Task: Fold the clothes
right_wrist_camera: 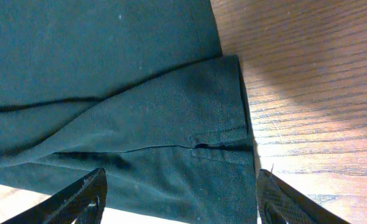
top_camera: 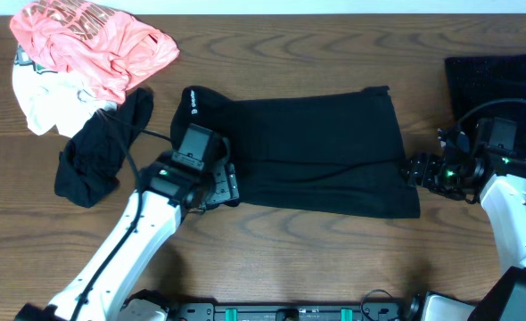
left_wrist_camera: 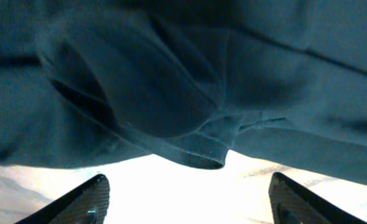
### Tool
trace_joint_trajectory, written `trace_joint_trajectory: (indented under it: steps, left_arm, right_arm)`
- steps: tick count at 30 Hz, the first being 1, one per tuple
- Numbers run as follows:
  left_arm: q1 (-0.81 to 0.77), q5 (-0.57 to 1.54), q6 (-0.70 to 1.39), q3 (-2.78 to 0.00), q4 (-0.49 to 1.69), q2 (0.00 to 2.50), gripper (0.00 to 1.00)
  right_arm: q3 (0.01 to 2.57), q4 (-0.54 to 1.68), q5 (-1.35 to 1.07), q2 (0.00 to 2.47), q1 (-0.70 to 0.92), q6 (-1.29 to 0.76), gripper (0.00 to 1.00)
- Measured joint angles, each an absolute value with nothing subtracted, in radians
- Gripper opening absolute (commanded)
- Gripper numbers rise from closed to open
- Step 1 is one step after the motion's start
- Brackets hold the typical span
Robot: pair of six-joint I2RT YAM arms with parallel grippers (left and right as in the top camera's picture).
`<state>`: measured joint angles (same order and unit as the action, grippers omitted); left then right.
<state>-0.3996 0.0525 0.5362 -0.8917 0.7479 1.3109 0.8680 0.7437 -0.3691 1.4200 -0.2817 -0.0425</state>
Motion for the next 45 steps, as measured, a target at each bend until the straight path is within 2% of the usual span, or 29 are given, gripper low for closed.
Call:
trace_joint_trajectory:
  steps: [3, 17, 22, 28, 35, 45]
  left_arm:
    - [-0.419, 0.052, 0.591, -0.881, 0.728, 1.343, 0.72]
    - [-0.449, 0.052, 0.726, -0.88, 0.645, 1.56, 0.62]
    - [-0.449, 0.052, 0.742, -0.879, 0.616, 1.597, 0.54]
    - [-0.449, 0.052, 0.754, -0.879, 0.567, 1.599, 0.4]
    - [-0.449, 0.052, 0.755, -0.879, 0.534, 1.599, 0.12]
    - [-0.449, 0.052, 0.694, -0.914, 0.601, 1.545, 0.09]
  right_arm:
    - [0.868, 0.744, -0.368, 1.42, -0.282, -0.043, 0.75]
    - [0.868, 0.752, -0.368, 1.42, -0.282, -0.041, 0.75]
    - [0.868, 0.752, -0.368, 1.42, -0.282, -0.041, 0.76]
    - [0.868, 0.752, -0.367, 1.42, -0.282, -0.041, 0.76]
    - [0.868, 0.754, -0.367, 1.42, -0.282, -0.041, 0.77]
    - [0.868, 0.754, -0.367, 1.42, -0.282, -0.041, 0.79]
